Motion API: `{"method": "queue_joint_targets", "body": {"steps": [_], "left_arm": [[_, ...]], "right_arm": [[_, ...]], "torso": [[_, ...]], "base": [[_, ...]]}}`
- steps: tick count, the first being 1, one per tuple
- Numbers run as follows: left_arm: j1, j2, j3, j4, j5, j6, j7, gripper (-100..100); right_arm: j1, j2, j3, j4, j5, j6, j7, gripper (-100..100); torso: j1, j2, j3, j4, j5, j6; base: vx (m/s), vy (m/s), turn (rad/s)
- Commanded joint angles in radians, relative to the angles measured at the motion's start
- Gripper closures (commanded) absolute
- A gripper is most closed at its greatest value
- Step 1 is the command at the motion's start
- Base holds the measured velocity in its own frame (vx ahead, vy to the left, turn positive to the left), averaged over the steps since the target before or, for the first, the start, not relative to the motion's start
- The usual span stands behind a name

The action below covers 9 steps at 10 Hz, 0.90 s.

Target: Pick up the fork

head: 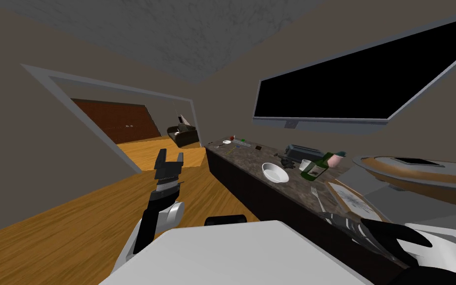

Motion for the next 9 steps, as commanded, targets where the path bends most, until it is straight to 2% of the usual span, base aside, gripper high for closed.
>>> {"method": "queue_joint_targets", "body": {"steps": [1,3,6,7,8,9], "left_arm": [[0.000,0.000,0.000,0.000,0.000,0.000,0.000,0],[0.000,0.000,0.000,0.000,0.000,0.000,0.000,0],[0.000,0.000,0.000,0.000,0.000,0.000,0.000,0],[0.000,0.000,0.000,0.000,0.000,0.000,0.000,0],[0.000,0.000,0.000,0.000,0.000,0.000,0.000,0],[0.000,0.000,0.000,0.000,0.000,0.000,0.000,0]], "right_arm": [[0.027,-0.039,-0.015,0.008,-0.001,0.026,0.001,-100],[0.032,-0.054,-0.012,0.011,0.005,0.043,-0.005,-100],[0.039,-0.051,-0.007,0.006,0.015,0.057,-0.012,-100],[0.039,-0.051,-0.007,0.006,0.015,0.057,-0.012,-100],[0.022,-0.052,0.010,0.009,0.012,0.055,-0.010,-100],[0.024,-0.052,0.007,0.009,0.013,0.055,-0.011,0]], "torso": [[0.000,0.000,0.000,0.000,0.000,0.000],[-0.009,-0.007,-0.004,-0.002,-0.002,-0.002],[-0.008,-0.006,-0.004,-0.001,-0.002,-0.001],[-0.010,-0.006,-0.004,-0.002,-0.002,-0.001],[-0.007,-0.004,-0.003,-0.001,-0.002,0.000],[-0.002,-0.002,-0.001,-0.001,-0.001,0.000]], "base": [[0.067,-0.062,0.196],[0.134,-0.189,0.287],[0.093,-0.150,0.124],[0.058,-0.118,0.047],[0.021,-0.039,0.006],[0.005,-0.010,0.002]]}}
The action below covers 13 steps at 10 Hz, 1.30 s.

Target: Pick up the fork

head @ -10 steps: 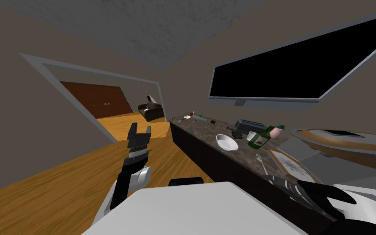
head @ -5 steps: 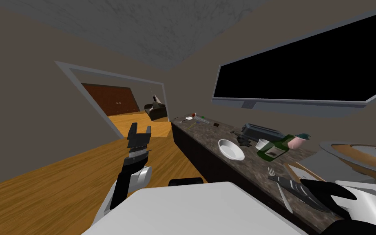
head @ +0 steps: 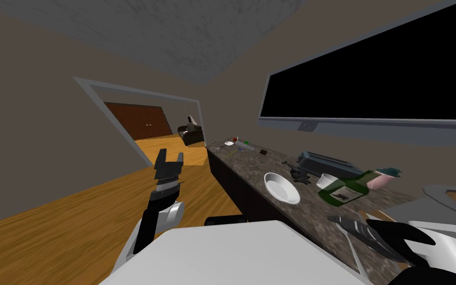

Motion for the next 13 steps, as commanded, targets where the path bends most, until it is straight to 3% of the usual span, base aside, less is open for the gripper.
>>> {"method": "queue_joint_targets", "body": {"steps": [1,3,4,6,7,8,12,13], "left_arm": [[0.000,0.000,0.000,0.000,0.000,0.000,0.000,0],[0.000,0.000,0.000,0.000,0.000,0.000,0.000,0],[0.000,0.000,0.000,0.000,0.000,0.000,0.000,0],[0.000,0.000,0.000,0.000,0.000,0.000,0.000,0],[0.000,0.000,0.000,0.000,0.000,0.000,0.000,0],[0.000,0.000,0.000,0.000,0.000,0.000,0.000,0],[0.000,0.000,0.000,0.000,0.000,0.000,0.000,0],[0.000,0.000,0.000,0.000,0.000,0.000,0.000,0]], "right_arm": [[-0.007,0.032,0.001,0.014,0.013,0.010,0.002,-100],[-0.031,0.053,0.023,0.024,0.021,0.017,0.003,-100],[-0.011,0.053,0.002,0.024,0.021,0.017,0.003,-100],[-0.023,0.106,0.004,0.048,0.042,0.034,0.007,-100],[-0.035,0.099,0.016,0.045,0.037,0.031,0.010,-100],[-0.038,0.102,0.018,0.046,0.037,0.033,0.011,100],[-0.038,0.101,0.018,0.046,0.037,0.032,0.012,100],[-0.038,0.101,0.018,0.046,0.037,0.032,0.011,0]], "torso": [[0.000,0.000,0.000,0.000,0.000,0.000],[0.000,0.001,0.001,0.000,0.000,0.000],[0.000,0.002,0.001,0.000,0.000,0.000],[0.001,0.002,0.001,0.000,0.000,0.000],[0.000,0.002,0.001,0.000,0.000,0.000],[-0.001,0.001,0.001,0.000,-0.001,0.000],[-0.001,0.000,0.000,0.000,-0.001,0.000],[-0.001,0.000,0.000,0.000,-0.001,0.000]], "base": [[0.000,-0.015,0.100],[-0.009,-0.020,0.077],[-0.004,-0.006,-0.021],[-0.008,-0.012,0.104],[-0.004,-0.008,0.015],[0.000,0.000,0.000],[0.000,0.000,0.000],[0.000,0.000,0.000]]}}
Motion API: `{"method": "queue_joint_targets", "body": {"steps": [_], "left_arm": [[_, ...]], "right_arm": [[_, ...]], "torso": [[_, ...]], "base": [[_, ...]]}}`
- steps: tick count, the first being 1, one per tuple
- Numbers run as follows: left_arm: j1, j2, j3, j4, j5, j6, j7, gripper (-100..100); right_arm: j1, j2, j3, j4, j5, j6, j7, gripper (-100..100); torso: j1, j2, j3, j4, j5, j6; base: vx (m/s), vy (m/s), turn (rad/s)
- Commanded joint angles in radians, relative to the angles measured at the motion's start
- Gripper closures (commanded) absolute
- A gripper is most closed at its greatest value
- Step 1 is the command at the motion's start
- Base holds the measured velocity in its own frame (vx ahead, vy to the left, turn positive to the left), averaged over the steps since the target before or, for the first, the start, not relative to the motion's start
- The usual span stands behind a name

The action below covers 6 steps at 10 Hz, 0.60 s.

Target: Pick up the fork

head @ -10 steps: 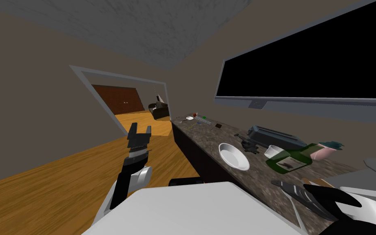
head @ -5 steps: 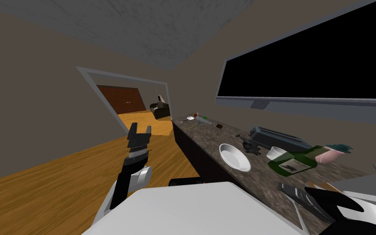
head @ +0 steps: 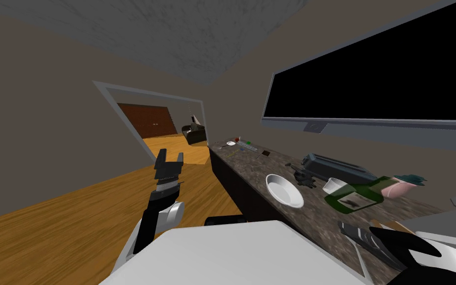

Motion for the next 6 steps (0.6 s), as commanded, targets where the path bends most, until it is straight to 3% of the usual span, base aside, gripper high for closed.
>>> {"method": "queue_joint_targets", "body": {"steps": [1,4,5,6], "left_arm": [[0.000,0.000,0.000,0.000,0.000,0.000,0.000,0],[0.000,0.000,0.000,0.000,0.000,0.000,0.000,0],[0.000,0.000,0.000,0.000,0.000,0.000,0.000,0],[0.000,0.000,0.000,0.000,0.000,0.000,0.000,0]], "right_arm": [[0.024,-0.037,-0.015,-0.018,-0.012,-0.012,-0.007,100],[0.038,-0.101,-0.018,-0.046,-0.037,-0.032,-0.011,100],[0.042,-0.088,-0.026,-0.042,-0.030,-0.025,-0.012,100],[0.044,-0.090,-0.027,-0.043,-0.031,-0.026,-0.013,0]], "torso": [[0.000,0.000,0.000,0.000,0.000,0.000],[0.003,0.000,0.000,0.000,0.001,0.001],[0.003,0.000,0.000,0.000,0.001,0.001],[0.002,0.000,0.000,0.000,0.000,0.000]], "base": [[0.007,0.010,-0.107],[0.011,0.024,-0.113],[0.003,0.013,-0.019],[0.000,0.000,0.000]]}}
